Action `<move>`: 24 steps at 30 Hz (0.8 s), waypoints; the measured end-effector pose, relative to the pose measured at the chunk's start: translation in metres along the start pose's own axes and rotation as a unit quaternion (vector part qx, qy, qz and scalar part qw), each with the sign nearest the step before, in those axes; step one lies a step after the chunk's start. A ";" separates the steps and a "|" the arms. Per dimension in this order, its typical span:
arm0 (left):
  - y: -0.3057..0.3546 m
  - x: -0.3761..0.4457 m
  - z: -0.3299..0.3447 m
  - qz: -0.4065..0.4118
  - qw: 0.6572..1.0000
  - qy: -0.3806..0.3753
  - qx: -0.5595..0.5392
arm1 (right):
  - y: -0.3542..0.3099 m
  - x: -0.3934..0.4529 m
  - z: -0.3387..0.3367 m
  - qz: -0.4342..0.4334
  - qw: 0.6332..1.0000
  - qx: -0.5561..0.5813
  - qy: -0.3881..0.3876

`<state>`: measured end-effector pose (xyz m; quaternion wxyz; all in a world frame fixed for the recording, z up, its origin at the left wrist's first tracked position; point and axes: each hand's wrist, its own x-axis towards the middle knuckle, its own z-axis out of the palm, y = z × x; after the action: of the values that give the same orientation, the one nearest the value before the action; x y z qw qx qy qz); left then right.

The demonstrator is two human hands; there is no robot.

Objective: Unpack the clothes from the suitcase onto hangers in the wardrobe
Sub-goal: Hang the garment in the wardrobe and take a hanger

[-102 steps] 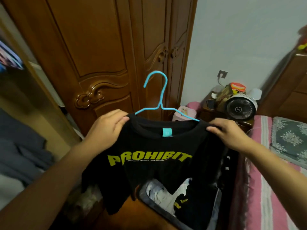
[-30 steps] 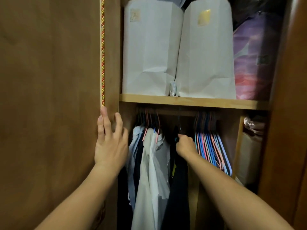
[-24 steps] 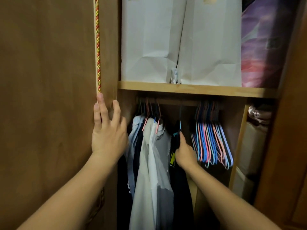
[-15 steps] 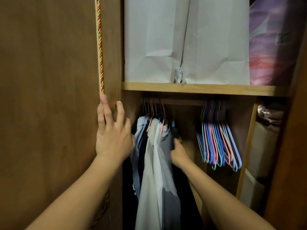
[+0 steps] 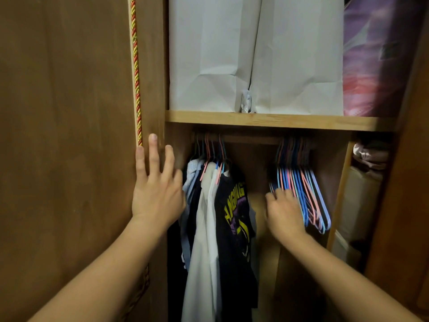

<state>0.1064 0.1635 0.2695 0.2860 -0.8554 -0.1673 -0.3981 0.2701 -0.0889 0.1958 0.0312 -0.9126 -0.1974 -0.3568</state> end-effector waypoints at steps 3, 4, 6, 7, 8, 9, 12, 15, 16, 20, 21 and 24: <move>-0.001 0.000 0.000 0.004 1.000 0.006 -0.011 | 0.023 0.010 -0.005 0.031 0.989 -0.137 -0.054; -0.001 -0.001 -0.001 0.005 1.000 0.004 -0.010 | 0.025 0.012 -0.004 0.030 0.986 -0.150 -0.068; -0.002 -0.001 -0.001 0.008 1.000 0.000 -0.005 | 0.026 0.017 -0.004 0.019 0.983 -0.171 -0.066; -0.002 -0.002 -0.002 0.011 1.000 0.000 -0.003 | 0.025 0.019 -0.005 0.016 0.982 -0.176 -0.060; -0.003 -0.002 -0.002 0.013 1.000 0.000 -0.003 | 0.024 0.022 -0.006 0.017 0.982 -0.180 -0.059; -0.003 -0.002 -0.002 0.014 1.000 0.001 -0.003 | 0.023 0.025 -0.008 0.021 0.981 -0.183 -0.062; -0.003 -0.002 -0.002 0.014 1.000 -0.001 -0.002 | 0.020 0.029 -0.010 0.042 0.978 -0.186 -0.084; -0.003 -0.002 -0.003 0.013 1.000 -0.001 -0.005 | 0.023 0.027 -0.011 0.061 0.976 -0.178 -0.111; -0.003 -0.002 -0.003 0.013 1.000 -0.002 -0.004 | 0.024 0.027 -0.011 0.065 0.976 -0.175 -0.116; -0.003 -0.001 -0.003 0.010 1.000 -0.008 0.001 | 0.022 0.024 -0.018 0.070 0.983 -0.133 -0.108; -0.002 -0.001 -0.003 0.009 1.000 -0.008 0.000 | 0.019 0.023 -0.020 0.074 0.985 -0.120 -0.101; -0.002 -0.001 -0.003 0.010 1.000 -0.003 -0.007 | 0.012 0.025 -0.025 0.091 0.987 -0.092 -0.091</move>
<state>0.1029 0.1636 0.2709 0.2832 -0.8601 -0.1570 -0.3943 0.2750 -0.0964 0.2318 -0.0388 -0.9544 -0.0815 -0.2845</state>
